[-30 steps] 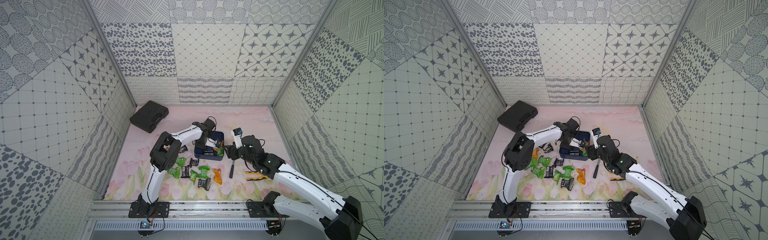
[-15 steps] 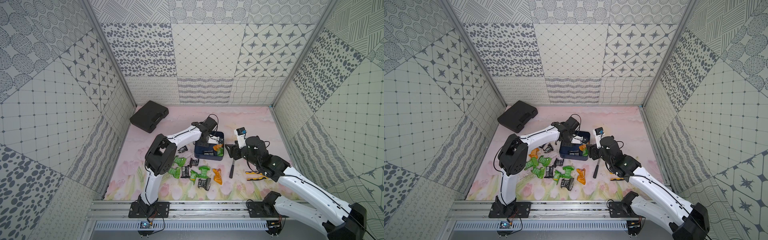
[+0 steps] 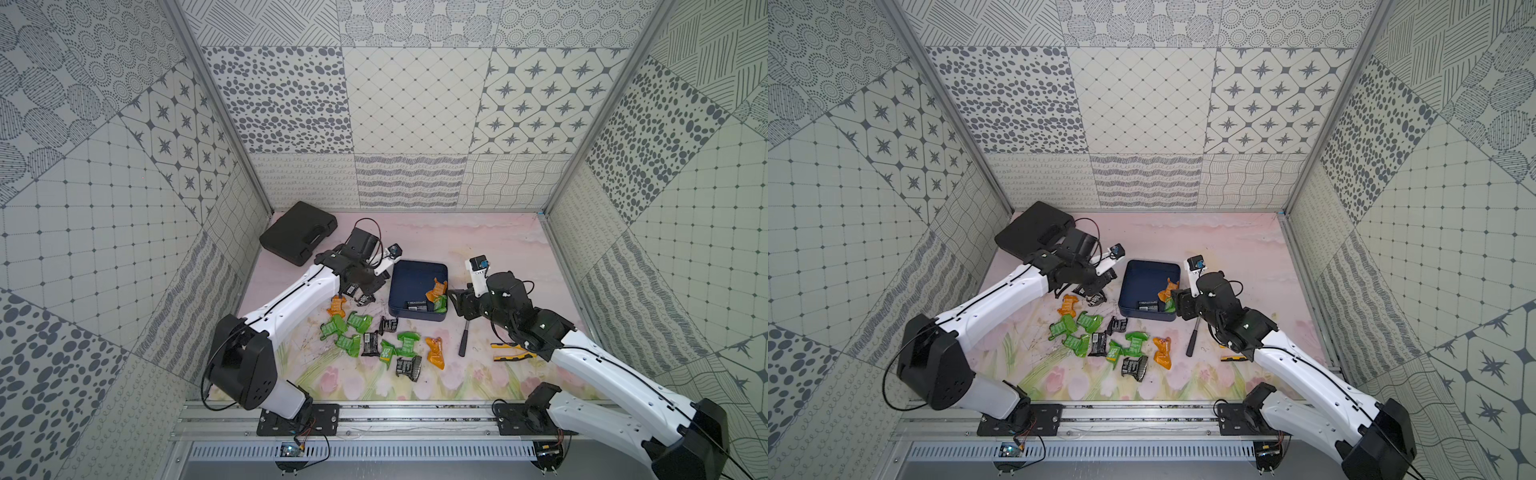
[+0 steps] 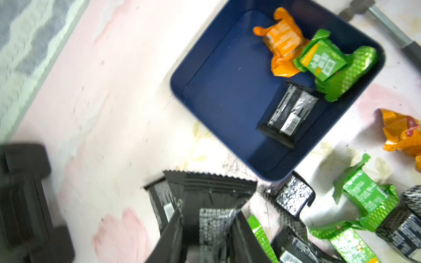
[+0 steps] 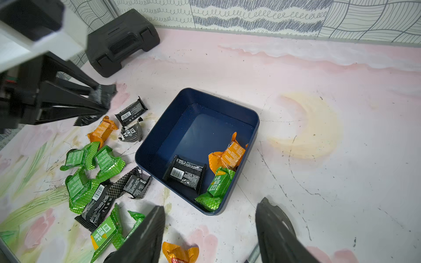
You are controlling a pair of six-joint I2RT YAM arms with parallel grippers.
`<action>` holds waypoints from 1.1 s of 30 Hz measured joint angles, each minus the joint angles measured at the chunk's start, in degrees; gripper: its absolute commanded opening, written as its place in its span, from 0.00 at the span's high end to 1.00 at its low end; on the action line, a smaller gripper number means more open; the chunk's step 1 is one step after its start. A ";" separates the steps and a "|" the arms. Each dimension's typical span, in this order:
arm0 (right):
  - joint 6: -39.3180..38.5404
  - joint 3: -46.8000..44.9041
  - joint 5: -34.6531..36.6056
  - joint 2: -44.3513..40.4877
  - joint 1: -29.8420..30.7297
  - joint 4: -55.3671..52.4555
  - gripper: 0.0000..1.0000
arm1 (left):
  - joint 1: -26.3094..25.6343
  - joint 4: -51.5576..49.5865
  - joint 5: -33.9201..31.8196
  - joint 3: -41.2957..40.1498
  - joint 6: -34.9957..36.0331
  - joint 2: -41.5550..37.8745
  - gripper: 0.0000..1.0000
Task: Take the cookies out of the storage box
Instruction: Place the cookie at the center of the board.
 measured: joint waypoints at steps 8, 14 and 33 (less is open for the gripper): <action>1.20 -0.02 -0.11 1.81 0.00 0.63 0.34 | 16.65 -2.08 5.07 -10.27 -10.86 -8.68 0.75; 1.84 -0.04 -0.68 2.16 0.00 0.68 0.35 | 25.29 -1.95 4.85 -12.13 -14.25 -3.93 0.75; 3.32 -1.20 -1.33 2.32 0.00 0.76 0.34 | 28.04 2.25 -1.55 -2.03 -16.55 18.38 0.70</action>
